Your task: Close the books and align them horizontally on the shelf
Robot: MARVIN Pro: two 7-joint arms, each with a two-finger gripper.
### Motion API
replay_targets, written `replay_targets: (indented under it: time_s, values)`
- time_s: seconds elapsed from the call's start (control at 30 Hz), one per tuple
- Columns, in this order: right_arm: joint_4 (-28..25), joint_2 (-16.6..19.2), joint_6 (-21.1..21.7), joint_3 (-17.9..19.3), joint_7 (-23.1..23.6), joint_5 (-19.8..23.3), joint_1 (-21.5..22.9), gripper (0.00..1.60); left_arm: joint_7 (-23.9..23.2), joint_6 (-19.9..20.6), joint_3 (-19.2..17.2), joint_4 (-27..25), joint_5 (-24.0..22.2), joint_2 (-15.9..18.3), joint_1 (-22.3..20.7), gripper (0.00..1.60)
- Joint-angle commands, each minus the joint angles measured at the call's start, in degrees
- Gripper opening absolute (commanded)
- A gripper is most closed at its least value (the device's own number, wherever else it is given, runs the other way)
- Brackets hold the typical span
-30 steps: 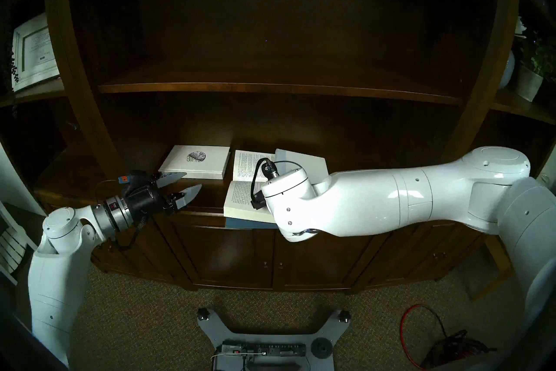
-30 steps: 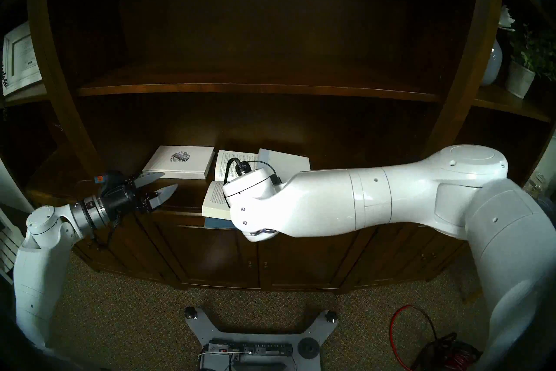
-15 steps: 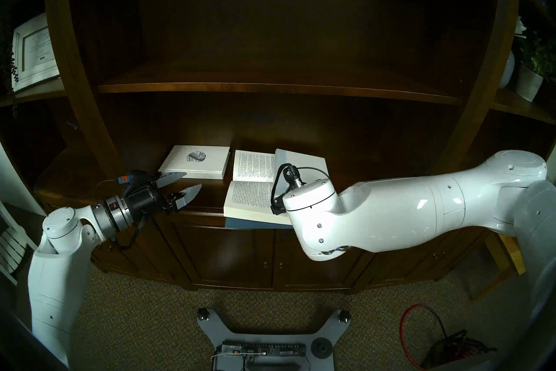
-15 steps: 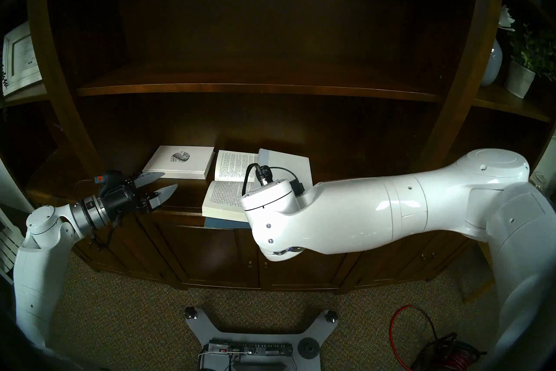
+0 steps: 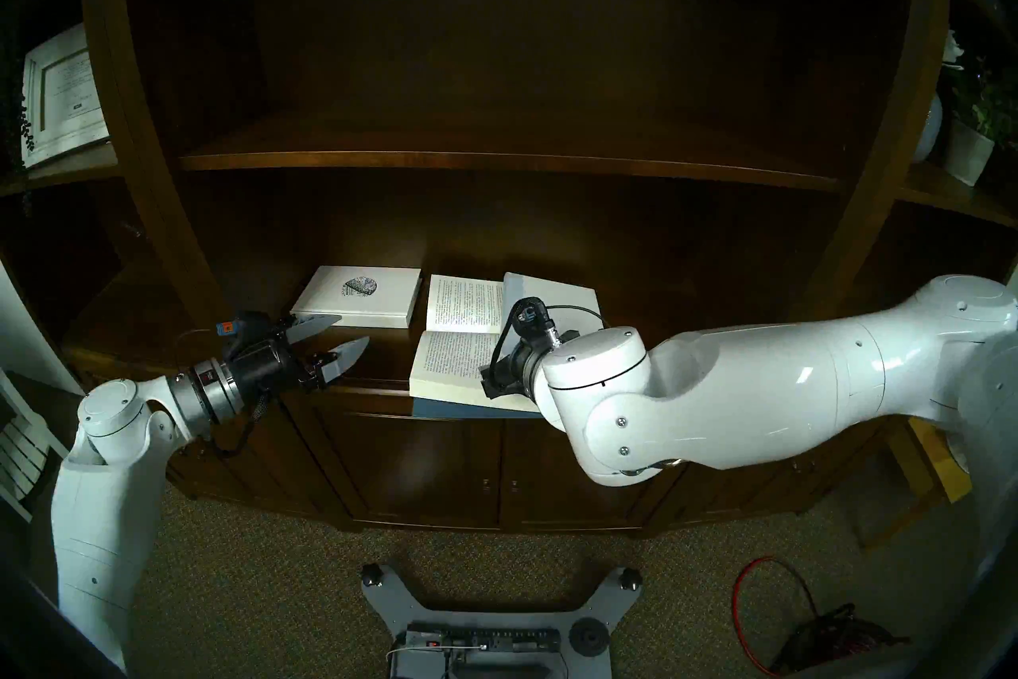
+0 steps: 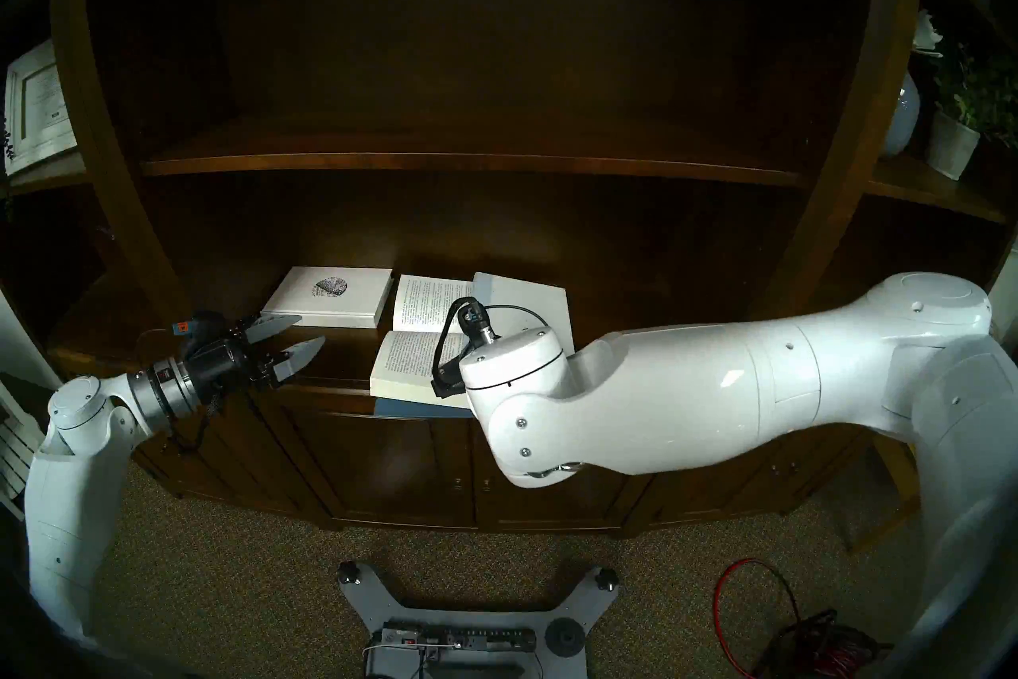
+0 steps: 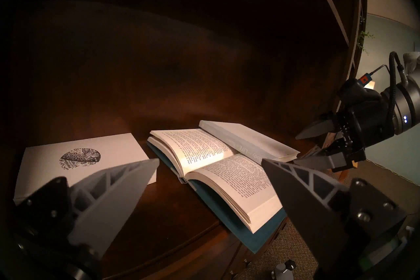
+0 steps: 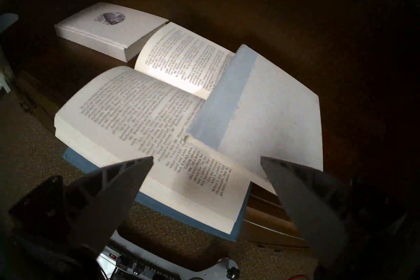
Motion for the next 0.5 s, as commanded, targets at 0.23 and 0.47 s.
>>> replay_targets:
  time_s: [0.23, 0.47]
  values:
    - [13.5, -4.2, 1.6, 1.4, 10.1, -1.3, 1.4, 1.6, 0.1, -0.3, -0.7, -1.3, -0.6, 0.0, -1.1, 1.6]
    - [13.4, -4.2, 2.1, 2.0, 12.8, -1.2, 2.2, 1.6, 0.1, -0.3, -0.7, -1.3, -0.6, 0.0, -1.0, 1.6]
